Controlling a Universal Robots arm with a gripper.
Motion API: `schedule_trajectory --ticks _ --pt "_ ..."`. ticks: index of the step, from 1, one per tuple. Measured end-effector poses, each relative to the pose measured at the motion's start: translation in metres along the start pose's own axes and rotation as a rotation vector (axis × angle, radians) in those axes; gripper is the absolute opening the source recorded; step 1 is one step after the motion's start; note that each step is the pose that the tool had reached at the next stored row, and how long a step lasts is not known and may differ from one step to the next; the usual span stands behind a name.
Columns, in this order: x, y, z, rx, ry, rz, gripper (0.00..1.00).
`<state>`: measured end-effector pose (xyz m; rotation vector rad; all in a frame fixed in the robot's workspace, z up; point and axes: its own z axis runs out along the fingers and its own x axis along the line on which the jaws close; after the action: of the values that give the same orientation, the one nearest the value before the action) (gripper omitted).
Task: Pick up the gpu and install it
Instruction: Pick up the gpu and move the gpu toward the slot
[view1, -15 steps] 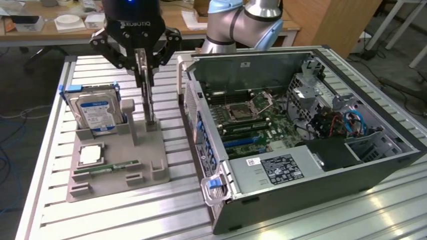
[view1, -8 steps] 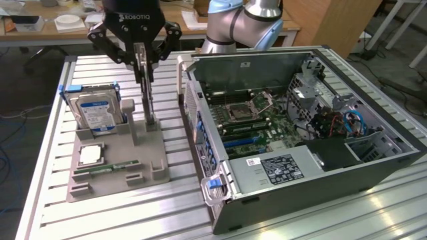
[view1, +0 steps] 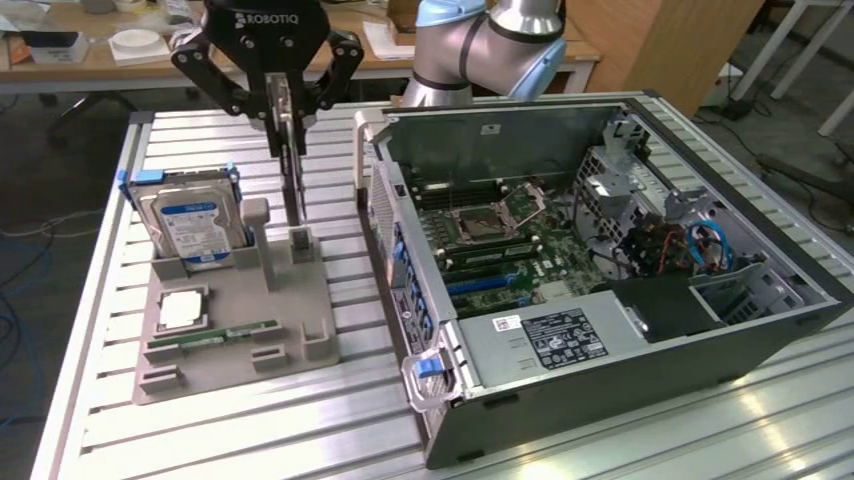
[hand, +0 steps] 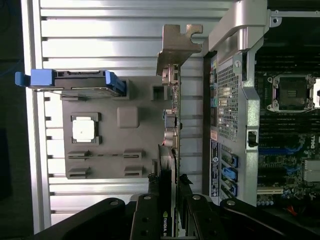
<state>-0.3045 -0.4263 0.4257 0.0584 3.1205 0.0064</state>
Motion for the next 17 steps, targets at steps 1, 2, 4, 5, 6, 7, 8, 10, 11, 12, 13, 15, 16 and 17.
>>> schedule_trajectory --ticks 1,2,4,5,6,7,8,10,11,12,13,15,16,17 --pt "0.0 0.0 -0.0015 0.0 0.0001 0.0 0.26" --pt "0.0 0.0 -0.0028 0.0 0.0 0.0 0.26" --pt "-0.001 0.0 -0.0034 -0.0001 -0.0001 0.0 0.26" --pt "-0.001 0.0 -0.0035 -0.0001 0.0 0.0 0.26" --pt "-0.002 0.0001 -0.0036 0.0 0.0001 0.0 0.26" --pt "-0.003 0.0002 -0.0035 0.0 0.0001 0.0 0.26" --pt "-0.004 0.0002 -0.0035 0.0 0.0001 0.0 0.26" --pt "-0.007 0.0003 -0.0034 0.0 0.0 0.0 0.26" --pt "-0.009 0.0004 -0.0033 0.0 0.0 0.0 0.26" --pt "-0.011 0.0004 -0.0033 0.0 0.0 0.0 0.26" --pt "-0.013 0.0005 -0.0033 0.0 0.0001 0.0 0.26" --pt "-0.016 0.0006 -0.0032 -0.0001 0.0 0.0 0.26" --pt "-0.017 0.0007 -0.0032 0.0 0.0001 0.0 0.26" --pt "-0.018 0.0007 -0.0031 0.0 0.0 0.0 0.26"
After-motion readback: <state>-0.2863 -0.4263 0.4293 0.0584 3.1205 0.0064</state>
